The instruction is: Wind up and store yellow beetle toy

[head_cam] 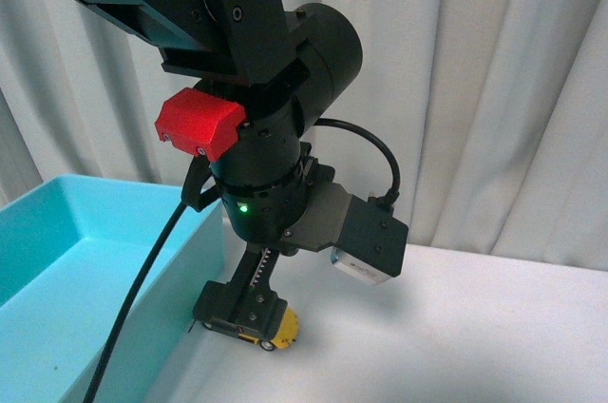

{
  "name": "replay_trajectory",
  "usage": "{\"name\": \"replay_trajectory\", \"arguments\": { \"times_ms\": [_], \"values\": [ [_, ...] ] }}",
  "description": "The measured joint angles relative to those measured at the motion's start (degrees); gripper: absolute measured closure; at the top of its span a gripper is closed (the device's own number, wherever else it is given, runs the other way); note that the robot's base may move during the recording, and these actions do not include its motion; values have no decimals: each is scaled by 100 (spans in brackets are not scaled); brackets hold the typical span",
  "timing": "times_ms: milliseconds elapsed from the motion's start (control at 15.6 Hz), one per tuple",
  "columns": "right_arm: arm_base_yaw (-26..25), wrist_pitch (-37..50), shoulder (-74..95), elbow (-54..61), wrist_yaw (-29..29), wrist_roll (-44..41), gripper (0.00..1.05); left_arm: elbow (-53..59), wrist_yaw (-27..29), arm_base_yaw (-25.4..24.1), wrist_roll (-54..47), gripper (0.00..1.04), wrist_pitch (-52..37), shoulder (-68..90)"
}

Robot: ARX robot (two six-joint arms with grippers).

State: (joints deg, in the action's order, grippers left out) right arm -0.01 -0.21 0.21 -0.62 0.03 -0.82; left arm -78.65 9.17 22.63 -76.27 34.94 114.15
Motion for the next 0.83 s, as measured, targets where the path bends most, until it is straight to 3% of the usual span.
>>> {"name": "replay_trajectory", "arguments": {
  "times_ms": [831],
  "values": [
    [0, 0, 0, 0, 0, 0, 7, 190, -133, -28, 125, 7, -160, 326]
  ]
}}
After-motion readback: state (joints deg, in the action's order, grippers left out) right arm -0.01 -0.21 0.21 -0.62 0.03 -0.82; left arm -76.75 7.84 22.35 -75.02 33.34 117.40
